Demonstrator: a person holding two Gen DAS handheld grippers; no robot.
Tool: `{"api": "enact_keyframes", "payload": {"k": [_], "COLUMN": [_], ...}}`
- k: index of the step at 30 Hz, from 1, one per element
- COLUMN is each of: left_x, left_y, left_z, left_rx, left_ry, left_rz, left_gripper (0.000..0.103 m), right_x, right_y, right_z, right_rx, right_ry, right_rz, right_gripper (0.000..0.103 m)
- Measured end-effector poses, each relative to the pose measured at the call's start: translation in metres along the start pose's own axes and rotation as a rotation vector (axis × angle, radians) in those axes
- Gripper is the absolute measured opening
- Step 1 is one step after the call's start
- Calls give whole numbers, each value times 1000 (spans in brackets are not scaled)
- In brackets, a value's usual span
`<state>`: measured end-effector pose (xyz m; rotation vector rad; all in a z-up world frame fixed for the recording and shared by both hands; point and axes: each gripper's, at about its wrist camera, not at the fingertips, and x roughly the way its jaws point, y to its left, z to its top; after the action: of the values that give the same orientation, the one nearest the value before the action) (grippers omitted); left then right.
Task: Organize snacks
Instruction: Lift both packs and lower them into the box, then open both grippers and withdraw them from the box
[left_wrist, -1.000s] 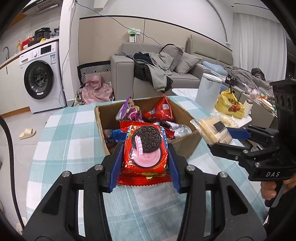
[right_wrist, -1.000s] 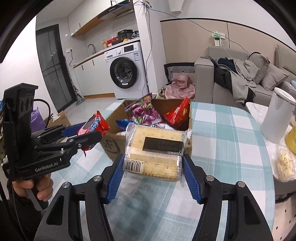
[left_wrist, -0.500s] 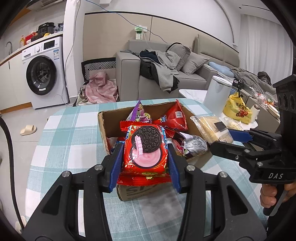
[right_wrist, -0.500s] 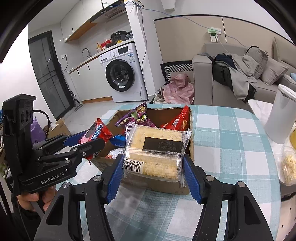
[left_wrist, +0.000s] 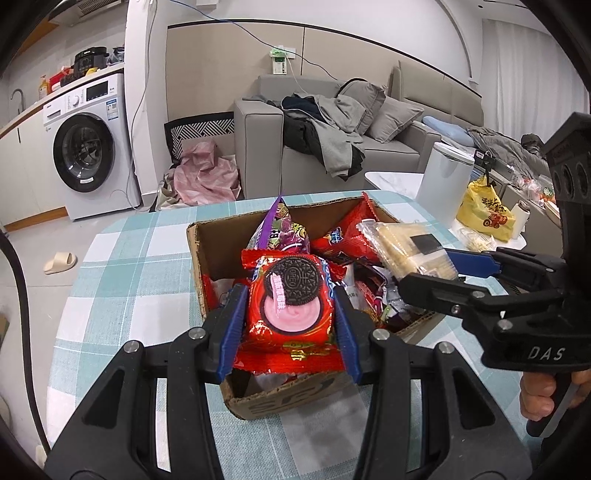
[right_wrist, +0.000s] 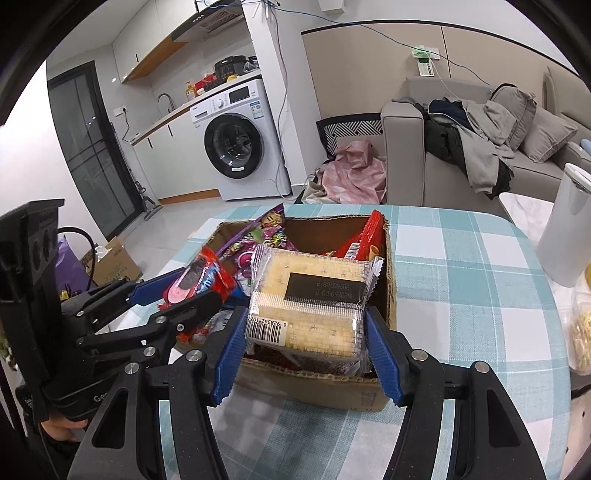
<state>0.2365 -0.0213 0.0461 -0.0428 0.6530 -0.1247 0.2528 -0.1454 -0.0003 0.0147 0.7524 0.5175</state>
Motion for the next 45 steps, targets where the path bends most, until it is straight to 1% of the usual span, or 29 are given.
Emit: {"api": "enact_keyframes", "payload": {"k": [8,14,16,17,19,21,22,23,24,25,27,28,29,30,33,36,39,45], "left_x": [9,15,15,13,10,5,2,-4,-8,-13,-24,-30,-37,-44,-59,-75,-85,-96], "left_y": [3,6,8,9,12,15,16,18,20,21,22,23,24,24,24,25,27,30], "left_z": [0,-1,-1,-2,-3,-6,-7,-9,-10,-11,-14,-16,-18,-20,-24,-32,-41,-60], "left_rx": [-8,-27,-35,-41,-53,-70,-77,-87,-94,-101,-113,-123,-131,-133,-127,-126,-127,-129], "left_ry": [-5,7,4,0,-1,-4,-13,-26,-33,-42,-72,-90,-110,-123,-136,-162,-177,-198], "left_rz": [2,-2,-7,-11,-20,-22,-34,-59,-57,-46,-40,-38,-39,-41,-29,-9,-3,15], "left_gripper": [43,43,43,43,49,72,74,80,86,88,102,102,102,102,102,102,102,102], "right_x": [9,17,16,15,9,2,-1,-6,-9,-15,-24,-28,-32,-37,-50,-58,-63,-63], "right_y": [-1,2,1,1,2,2,2,3,3,3,3,2,2,0,-2,1,3,13], "right_z": [2,6,5,5,4,3,2,0,-1,-3,-7,-8,-10,-11,-19,-26,-35,-58], "right_rx": [6,10,16,16,8,-6,-12,-22,-26,-32,-32,-29,-22,-12,0,-16,-33,-98], "right_ry": [9,23,23,17,-4,-15,-19,-28,-35,-53,-79,-90,-100,-116,-184,-219,-241,-253], "right_rz": [-4,-5,9,13,17,27,28,22,16,9,2,4,13,27,53,51,58,56], "right_gripper": [63,64,66,71,71,72,73,78,83,86,93,95,100,103,103,103,103,103]}}
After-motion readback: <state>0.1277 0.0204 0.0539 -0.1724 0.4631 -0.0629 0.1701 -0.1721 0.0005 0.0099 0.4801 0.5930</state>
